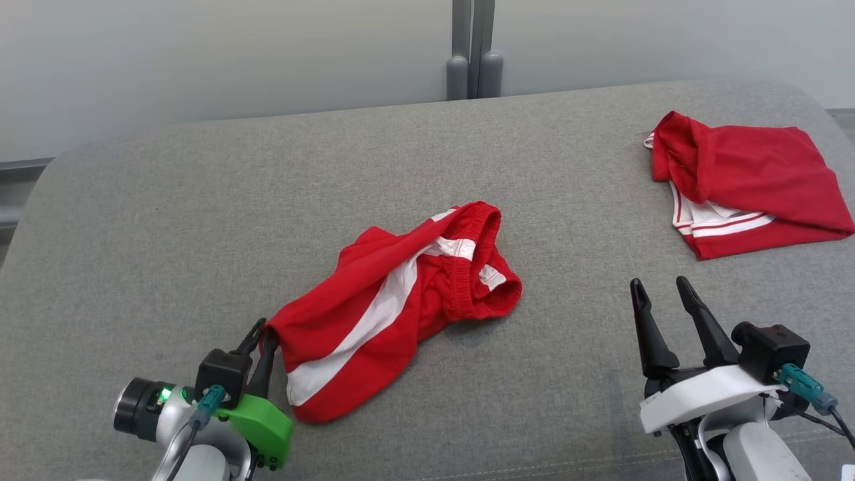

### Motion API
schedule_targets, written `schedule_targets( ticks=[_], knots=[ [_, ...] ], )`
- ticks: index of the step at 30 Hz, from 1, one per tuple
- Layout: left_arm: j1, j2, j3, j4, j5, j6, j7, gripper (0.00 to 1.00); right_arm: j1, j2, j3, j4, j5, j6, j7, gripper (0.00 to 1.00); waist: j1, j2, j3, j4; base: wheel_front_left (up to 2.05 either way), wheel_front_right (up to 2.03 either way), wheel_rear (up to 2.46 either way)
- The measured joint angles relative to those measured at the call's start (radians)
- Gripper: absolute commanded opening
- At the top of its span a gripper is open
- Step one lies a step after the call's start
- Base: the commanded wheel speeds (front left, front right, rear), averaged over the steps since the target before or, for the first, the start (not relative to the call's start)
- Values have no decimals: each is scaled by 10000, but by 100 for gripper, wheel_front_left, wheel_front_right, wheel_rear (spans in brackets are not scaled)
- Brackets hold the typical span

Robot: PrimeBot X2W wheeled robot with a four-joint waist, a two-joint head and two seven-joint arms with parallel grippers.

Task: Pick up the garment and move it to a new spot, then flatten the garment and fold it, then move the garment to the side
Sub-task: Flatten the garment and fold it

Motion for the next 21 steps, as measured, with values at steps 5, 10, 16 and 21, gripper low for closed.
schedule_targets(
  ticks=[5, 10, 16, 21],
  knots=[
    [60, -182, 288, -65, -13, 157, 0, 100, 0, -21, -59, 33, 0, 0, 0, 100, 0, 0, -38, 70, 0, 0, 0],
    [441, -334, 669, -334, -111, 173, 0, 100, 1, -8, -42, 61, -2, 0, 0, 100, 0, 0, -63, 209, 0, 0, 0],
    [1158, -662, 1298, -1342, -234, 326, 0, 100, 11, 2, -77, 61, 0, 0, 0, 100, 0, 0, -88, 361, 0, 0, 0],
    [1803, -953, 1871, -2545, -201, 422, 0, 100, 19, -4, -111, 56, 0, 0, 0, 100, 0, 0, -115, 460, 0, 0, 0]
  ],
)
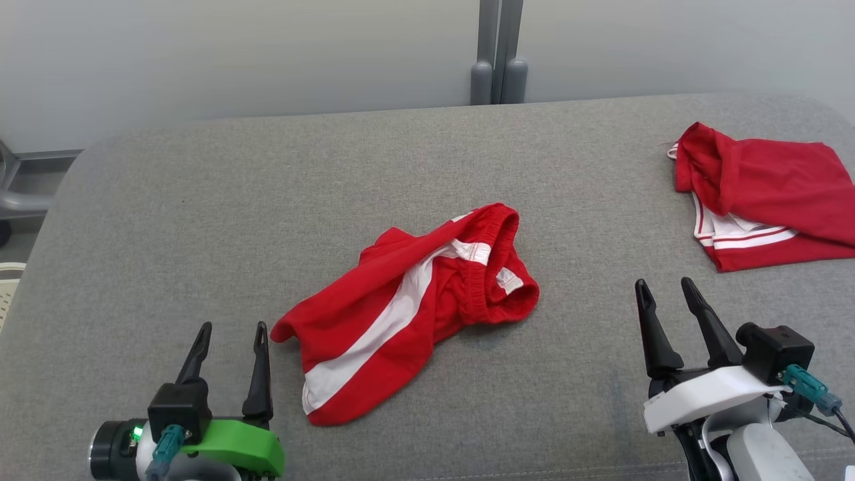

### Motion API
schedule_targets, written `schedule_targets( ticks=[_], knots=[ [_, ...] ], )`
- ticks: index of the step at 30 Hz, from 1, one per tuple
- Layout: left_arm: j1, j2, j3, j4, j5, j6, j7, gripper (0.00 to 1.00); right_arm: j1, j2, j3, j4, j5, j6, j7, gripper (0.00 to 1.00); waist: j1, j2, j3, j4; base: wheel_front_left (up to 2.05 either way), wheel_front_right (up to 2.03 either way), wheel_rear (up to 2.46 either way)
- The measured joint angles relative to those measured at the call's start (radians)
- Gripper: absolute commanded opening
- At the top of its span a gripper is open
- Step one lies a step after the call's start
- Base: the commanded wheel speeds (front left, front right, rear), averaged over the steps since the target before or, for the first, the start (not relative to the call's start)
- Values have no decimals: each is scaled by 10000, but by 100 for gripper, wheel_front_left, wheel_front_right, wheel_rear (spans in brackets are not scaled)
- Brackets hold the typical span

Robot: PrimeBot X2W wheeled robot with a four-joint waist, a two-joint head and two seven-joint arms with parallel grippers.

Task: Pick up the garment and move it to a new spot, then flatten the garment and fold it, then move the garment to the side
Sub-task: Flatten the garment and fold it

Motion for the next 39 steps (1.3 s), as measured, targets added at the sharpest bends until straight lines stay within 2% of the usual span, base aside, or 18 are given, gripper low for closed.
schedule_targets(
  ticks=[8, 15, 22, 24, 27, 31, 39],
  knots=[
    [746, -380, 920, -1590, -4, 132, -2, 100, 35, 29, -146, -117, -2, 0, 0, 100, 0, 0, -180, 29, 0, 0, 0],
    [1529, -512, 1421, -2230, 4, 88, 0, 100, 286, 48, -508, -288, -232, 0, 0, 100, 0, 0, -444, -113, 0, 0, 0],
    [2074, -546, 1613, -2500, 59, 146, 0, 100, 728, 171, -974, -460, -487, 0, 0, 100, 0, 0, -671, -154, 0, 0, 0],
    [2164, -554, 1599, -2499, -54, 12, 0, 100, 814, 180, -1043, -476, -535, 0, 0, 100, 0, 0, -713, -157, 0, 0, 0],
    [2199, -552, 1398, -2186, -107, -453, 0, 100, 875, 222, -1078, -476, -552, 0, 0, 100, 0, 0, -771, -153, 0, 0, 0],
    [2178, -548, 1310, -1793, -88, -616, 0, 100, 924, 286, -1103, -374, -587, 0, 0, 100, 0, 0, -845, -143, 0, 0, 0],
    [2054, -562, 1350, -1597, -86, -623, 0, 100, 927, 159, -337, -347, -564, 2, 0, 100, 0, 0, -894, -267, 0, 0, 0]
  ],
)
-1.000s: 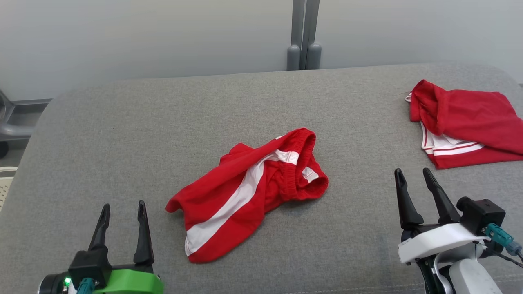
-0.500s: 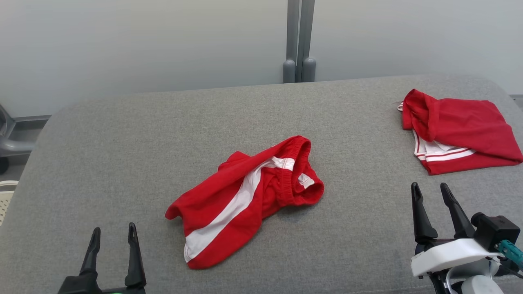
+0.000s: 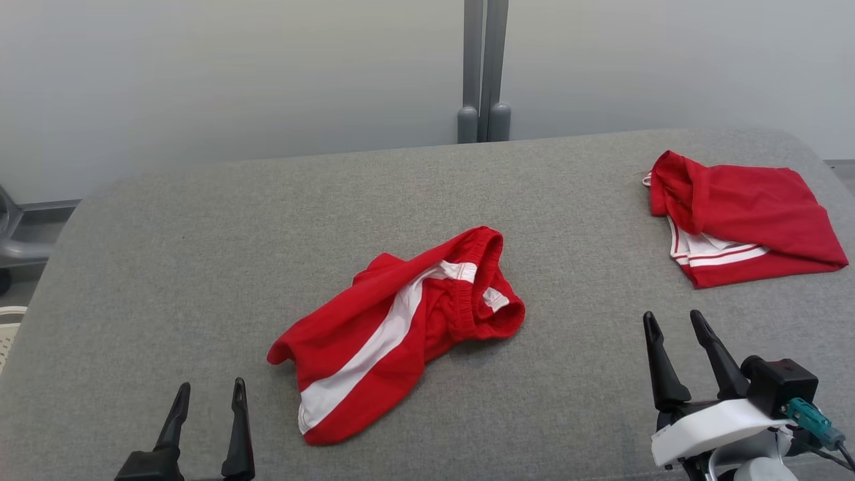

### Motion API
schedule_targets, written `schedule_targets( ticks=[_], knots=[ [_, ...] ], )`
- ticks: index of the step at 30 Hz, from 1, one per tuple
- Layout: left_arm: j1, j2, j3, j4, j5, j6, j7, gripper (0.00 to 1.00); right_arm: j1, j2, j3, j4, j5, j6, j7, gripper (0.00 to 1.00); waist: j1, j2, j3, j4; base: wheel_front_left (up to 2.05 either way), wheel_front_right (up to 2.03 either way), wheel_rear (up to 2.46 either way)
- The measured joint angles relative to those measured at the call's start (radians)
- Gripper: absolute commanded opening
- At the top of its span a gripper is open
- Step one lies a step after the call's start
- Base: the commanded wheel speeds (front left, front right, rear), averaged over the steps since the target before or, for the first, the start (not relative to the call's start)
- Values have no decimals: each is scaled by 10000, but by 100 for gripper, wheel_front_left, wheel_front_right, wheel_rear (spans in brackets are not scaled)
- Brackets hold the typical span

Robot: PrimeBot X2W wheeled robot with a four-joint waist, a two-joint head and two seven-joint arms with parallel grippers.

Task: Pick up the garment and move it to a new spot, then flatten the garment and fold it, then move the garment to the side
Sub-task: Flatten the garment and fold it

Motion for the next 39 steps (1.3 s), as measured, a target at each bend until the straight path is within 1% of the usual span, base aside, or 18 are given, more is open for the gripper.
schedule_targets(
  ticks=[20, 39],
  knots=[
    [-73, -15, 151, -35, 58, 136, 0, 100, -18, -138, 192, 6, 36, -2, 0, 100, 0, 0, -53, -9, 0, 0, 0],
    [-72, -19, 201, -36, 132, 136, 0, 100, -20, -138, 184, -13, 35, -2, 0, 100, 0, 0, -27, 19, 0, 0, 0]
  ],
)
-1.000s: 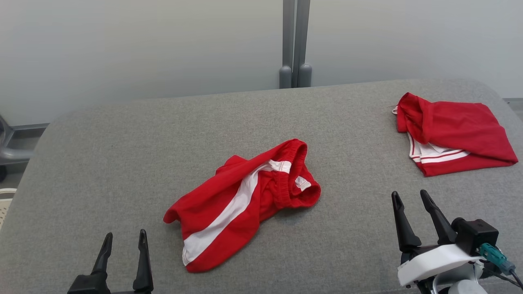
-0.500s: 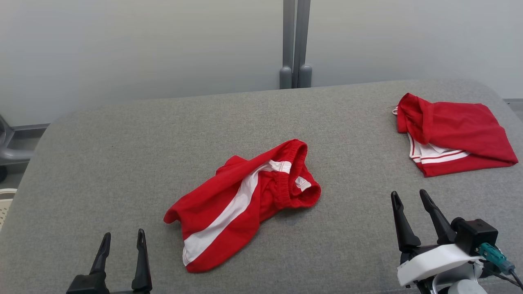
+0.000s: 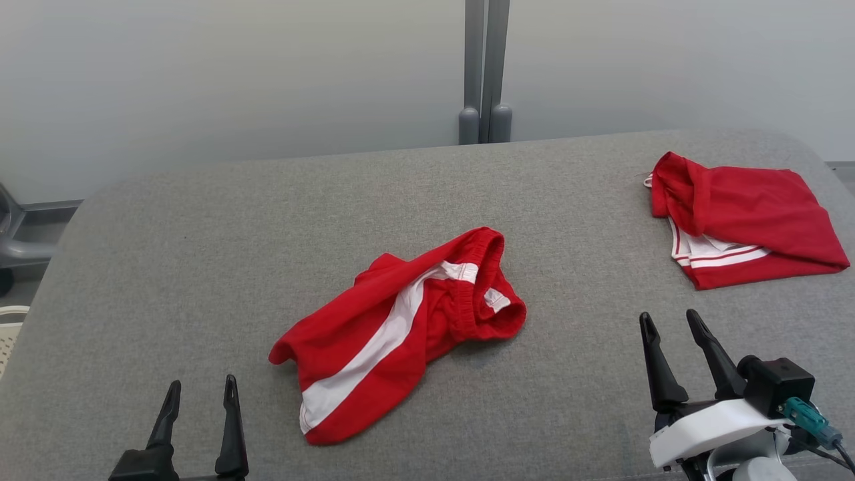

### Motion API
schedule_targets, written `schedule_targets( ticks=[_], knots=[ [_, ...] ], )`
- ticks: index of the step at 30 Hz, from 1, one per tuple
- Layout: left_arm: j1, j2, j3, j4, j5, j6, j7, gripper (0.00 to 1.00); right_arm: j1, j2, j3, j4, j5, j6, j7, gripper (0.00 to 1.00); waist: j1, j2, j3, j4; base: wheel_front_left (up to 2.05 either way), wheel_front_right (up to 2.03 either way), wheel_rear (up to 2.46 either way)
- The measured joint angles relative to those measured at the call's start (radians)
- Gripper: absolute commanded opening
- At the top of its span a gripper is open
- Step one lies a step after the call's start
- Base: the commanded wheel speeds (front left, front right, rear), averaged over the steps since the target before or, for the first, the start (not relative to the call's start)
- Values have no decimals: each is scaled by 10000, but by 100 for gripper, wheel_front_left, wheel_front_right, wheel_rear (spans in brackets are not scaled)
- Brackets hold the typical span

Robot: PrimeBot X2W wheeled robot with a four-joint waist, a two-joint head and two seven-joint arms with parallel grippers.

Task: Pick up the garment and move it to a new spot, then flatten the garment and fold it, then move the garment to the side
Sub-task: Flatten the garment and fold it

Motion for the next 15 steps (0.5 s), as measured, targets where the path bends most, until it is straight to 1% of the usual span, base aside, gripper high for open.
schedule_targets(
  ticks=[11, 15],
  knots=[
    [-12, -2, 61, 86, 134, 4, 0, 100, -5, 46, -31, 0, -15, 2, 0, 100, 0, 0, 20, 41, 0, 0, 0],
    [-27, -2, 10, 221, 102, -56, 0, 100, -86, -50, 245, 19, 136, 0, 0, 100, 0, 0, 32, 51, 0, 0, 0]
  ],
)
